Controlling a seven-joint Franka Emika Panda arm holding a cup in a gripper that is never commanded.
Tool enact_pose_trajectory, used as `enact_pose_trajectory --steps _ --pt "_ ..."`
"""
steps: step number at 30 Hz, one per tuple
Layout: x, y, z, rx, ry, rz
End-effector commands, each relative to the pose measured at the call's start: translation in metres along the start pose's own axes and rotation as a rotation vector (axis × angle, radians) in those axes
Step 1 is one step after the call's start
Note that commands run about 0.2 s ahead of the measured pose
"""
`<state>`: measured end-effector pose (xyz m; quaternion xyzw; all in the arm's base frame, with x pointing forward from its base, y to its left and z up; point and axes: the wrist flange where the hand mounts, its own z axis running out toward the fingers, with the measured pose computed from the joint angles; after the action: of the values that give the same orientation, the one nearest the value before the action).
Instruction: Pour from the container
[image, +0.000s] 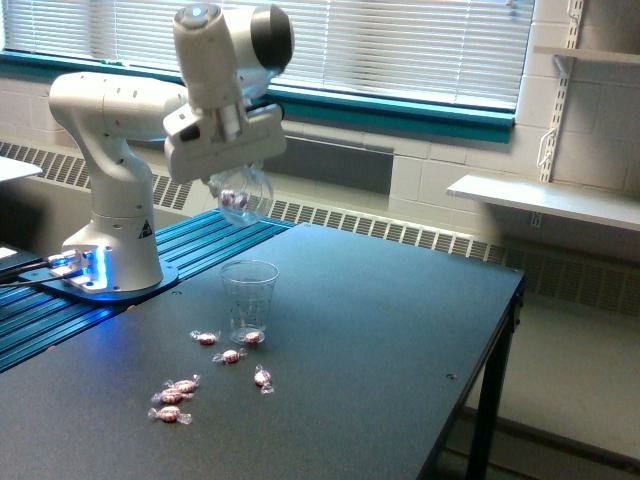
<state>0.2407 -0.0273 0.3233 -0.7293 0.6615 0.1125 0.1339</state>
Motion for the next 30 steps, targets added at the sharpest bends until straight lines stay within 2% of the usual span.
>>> enact_pose_trajectory --steps 1,4,16,25,30 --pt "0.033 0.014 0.010 0.021 -0.019 0.029" --pt "0.039 0.014 0.012 0.044 -0.043 0.059" --pt "0.012 0.000 0.026 0.029 -0.096 0.077" --pt "0.015 0.001 0.026 0.030 -0.095 0.098" --pt "0.021 0.004 0.026 0.028 -0.114 0.112"
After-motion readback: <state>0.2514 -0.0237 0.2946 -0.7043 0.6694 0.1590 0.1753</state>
